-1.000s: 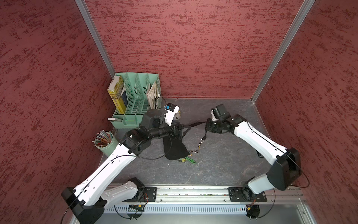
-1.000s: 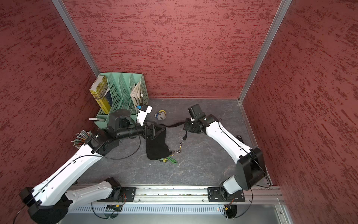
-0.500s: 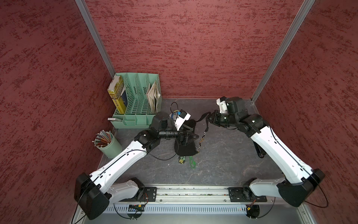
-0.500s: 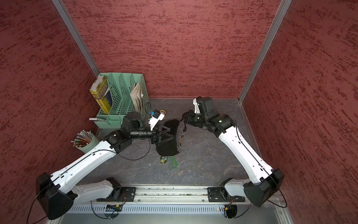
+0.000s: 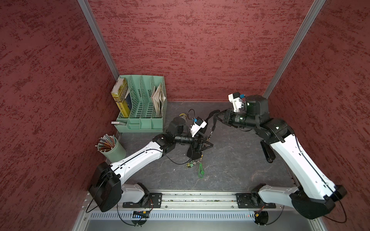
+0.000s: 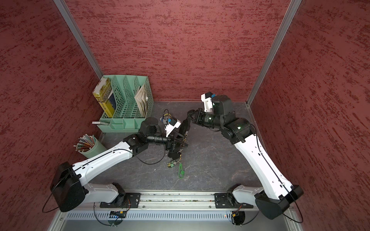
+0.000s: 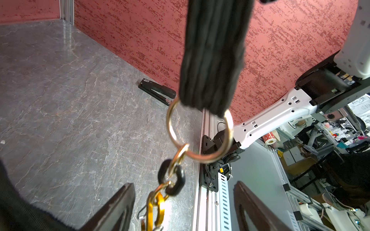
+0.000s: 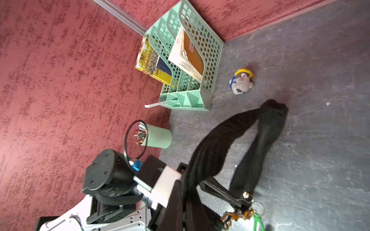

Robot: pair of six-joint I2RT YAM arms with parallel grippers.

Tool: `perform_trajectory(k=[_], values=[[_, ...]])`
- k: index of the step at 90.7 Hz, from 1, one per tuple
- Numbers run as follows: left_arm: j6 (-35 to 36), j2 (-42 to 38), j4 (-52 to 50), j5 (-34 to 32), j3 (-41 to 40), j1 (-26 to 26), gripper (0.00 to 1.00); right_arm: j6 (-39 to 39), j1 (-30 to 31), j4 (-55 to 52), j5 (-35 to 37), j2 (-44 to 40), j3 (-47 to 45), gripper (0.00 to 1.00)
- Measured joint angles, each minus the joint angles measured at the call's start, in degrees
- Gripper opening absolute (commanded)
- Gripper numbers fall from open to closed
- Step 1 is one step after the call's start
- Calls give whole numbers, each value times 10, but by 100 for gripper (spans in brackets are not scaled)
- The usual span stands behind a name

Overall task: Remove the decoration from the bag
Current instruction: Pick up the bag from the center of the board.

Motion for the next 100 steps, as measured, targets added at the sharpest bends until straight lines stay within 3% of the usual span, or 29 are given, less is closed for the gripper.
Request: perform_trajectory(k=[37,78,90,100], values=[[-4,9,49,19,-23,-8,72,0,0,-11,-16,13,76,0],[18,36,29,2,-17,-27,71,7,0,-17,-24,17,104,0],[31,33,23,-12,-17,-30,53,14,0,-16,-31,17,104,0],[31,32,21,-16,-17,-31,47,17,0,-16,-34,17,104,0]])
